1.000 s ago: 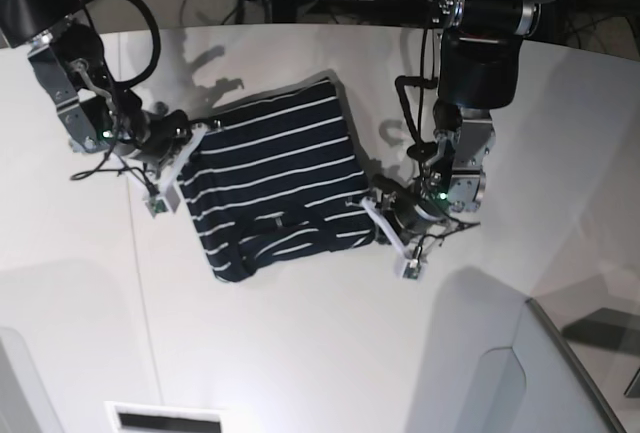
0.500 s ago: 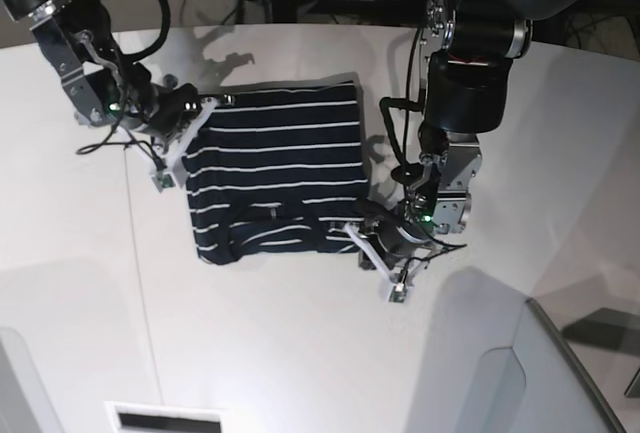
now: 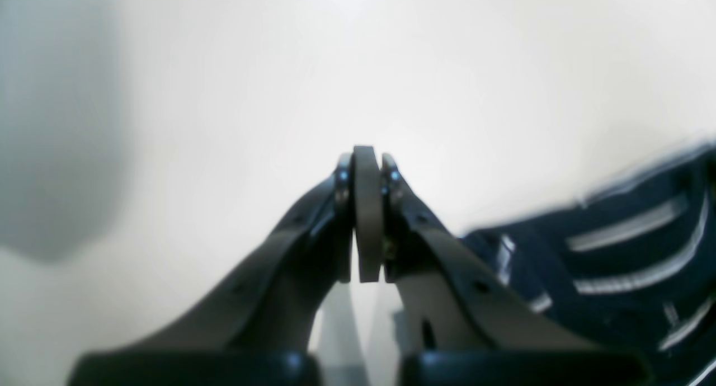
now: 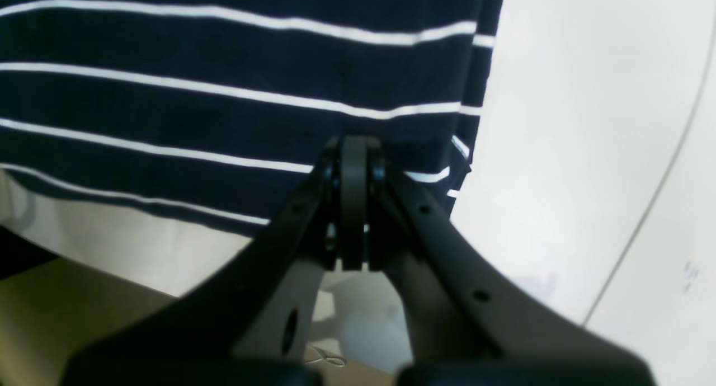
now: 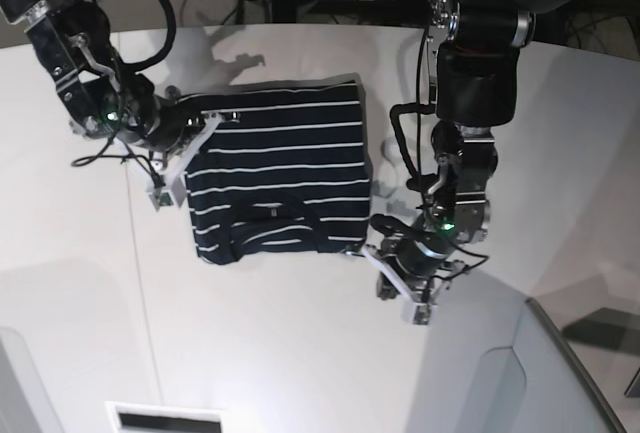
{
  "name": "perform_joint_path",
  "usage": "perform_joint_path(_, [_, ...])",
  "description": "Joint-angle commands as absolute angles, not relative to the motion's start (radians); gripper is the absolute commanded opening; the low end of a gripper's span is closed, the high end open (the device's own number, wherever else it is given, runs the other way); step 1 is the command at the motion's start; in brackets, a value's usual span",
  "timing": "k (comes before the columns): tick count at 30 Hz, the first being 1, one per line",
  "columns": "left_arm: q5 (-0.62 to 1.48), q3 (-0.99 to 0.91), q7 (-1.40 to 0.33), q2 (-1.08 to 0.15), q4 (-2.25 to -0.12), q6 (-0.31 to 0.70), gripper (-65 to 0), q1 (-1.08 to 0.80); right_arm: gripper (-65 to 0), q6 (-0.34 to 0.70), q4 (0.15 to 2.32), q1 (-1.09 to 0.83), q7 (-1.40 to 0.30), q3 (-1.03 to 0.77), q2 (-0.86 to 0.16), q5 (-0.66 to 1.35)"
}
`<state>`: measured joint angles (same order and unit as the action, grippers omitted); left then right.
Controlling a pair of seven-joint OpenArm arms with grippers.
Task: Layout the t-shirt on the table in an organized manner, then fold the t-shirt properly
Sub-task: 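Grasp the bundle's corners with both grippers and straighten it, then pat the bundle's sides with both grippers to align it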
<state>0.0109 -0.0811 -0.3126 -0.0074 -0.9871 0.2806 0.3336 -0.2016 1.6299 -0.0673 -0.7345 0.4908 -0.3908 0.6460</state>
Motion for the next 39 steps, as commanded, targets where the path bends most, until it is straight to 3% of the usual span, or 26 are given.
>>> perform_joint_path(1, [0.021, -0.111, -0.329, -0.018, -1.036, 0.280, -65.0, 0.343, -65.0, -0.200, 1.664, -0.051, -0.720, 0.473, -0.403, 0.648])
perform_joint_path(6, [0.022, -0.211, -0.509, -0.021, -1.343, 0.285, -65.0, 0.188, -65.0, -0.205, 1.699, -0.053, -0.720, 0.421, -0.407, 0.647])
perform_joint_path(10, [0.022, -0.102, -0.530, 0.008, -1.638, 0.285, -65.0, -0.042, -65.0, -0.203, 1.662, -0.036, -0.716, 0.418, -0.409, 0.645])
perform_joint_path(13, [0.022, -0.038, -0.529, 0.030, -1.710, 0.285, -65.0, -0.151, -65.0, -0.203, 1.620, -0.031, -0.711, 0.410, -0.409, 0.644])
perform_joint_path(20, [0.022, -0.015, -0.527, 0.048, -1.710, 0.285, -65.0, -0.277, -65.0, -0.203, 1.569, -0.050, -0.670, 0.409, -0.423, 0.472])
perform_joint_path(34, [0.015, -0.016, -0.332, -0.004, -1.380, 0.285, -65.0, -0.246, -65.0, -0.202, 1.526, -0.104, -0.624, 0.418, -0.420, 0.469])
perform_joint_path(39, [0.019, -0.031, -0.326, -0.021, -1.385, 0.285, -65.0, -0.226, -65.0, -0.202, 1.524, -0.116, -0.624, 0.418, -0.418, 0.470])
